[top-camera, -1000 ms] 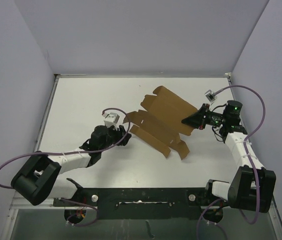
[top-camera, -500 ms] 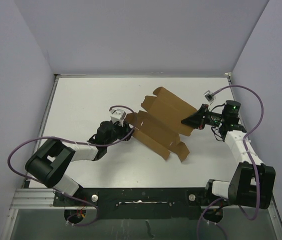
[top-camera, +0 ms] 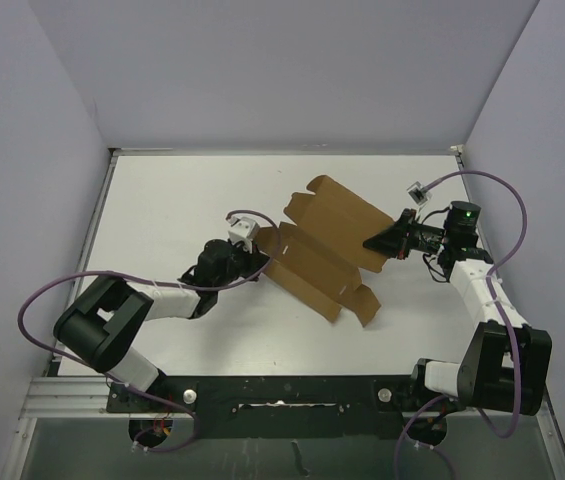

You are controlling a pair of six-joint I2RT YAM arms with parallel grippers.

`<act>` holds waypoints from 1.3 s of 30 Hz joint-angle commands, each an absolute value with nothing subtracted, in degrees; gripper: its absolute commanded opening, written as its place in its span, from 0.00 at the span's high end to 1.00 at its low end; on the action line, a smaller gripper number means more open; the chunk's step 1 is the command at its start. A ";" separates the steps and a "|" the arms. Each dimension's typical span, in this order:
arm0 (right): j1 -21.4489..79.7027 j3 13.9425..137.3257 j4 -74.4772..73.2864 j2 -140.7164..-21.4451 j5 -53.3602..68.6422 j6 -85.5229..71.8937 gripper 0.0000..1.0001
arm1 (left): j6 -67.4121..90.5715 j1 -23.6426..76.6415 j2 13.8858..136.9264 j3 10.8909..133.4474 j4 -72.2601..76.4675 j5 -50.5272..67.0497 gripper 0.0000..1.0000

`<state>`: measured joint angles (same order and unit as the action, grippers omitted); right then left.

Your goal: Fold the paper box

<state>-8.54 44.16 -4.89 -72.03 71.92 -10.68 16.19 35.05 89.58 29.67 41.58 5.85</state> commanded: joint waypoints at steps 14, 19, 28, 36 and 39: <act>-6.65 47.62 -7.00 -73.39 70.36 -6.90 1.00 | 14.50 40.67 84.13 32.78 30.99 1.81 0.89; -6.64 47.72 -7.28 -73.43 70.39 -6.59 1.00 | 13.58 37.79 78.70 32.96 24.12 0.04 0.65; -6.67 47.64 -7.25 -73.69 70.49 -6.43 1.00 | 15.16 32.96 82.83 35.13 21.22 9.71 0.49; -6.58 47.64 -7.27 -73.91 70.53 -6.38 1.00 | 16.58 33.04 88.11 37.72 22.47 11.94 0.55; -6.39 47.64 -7.22 -73.87 70.58 -6.35 1.00 | 16.81 33.03 88.99 38.17 22.16 12.53 0.68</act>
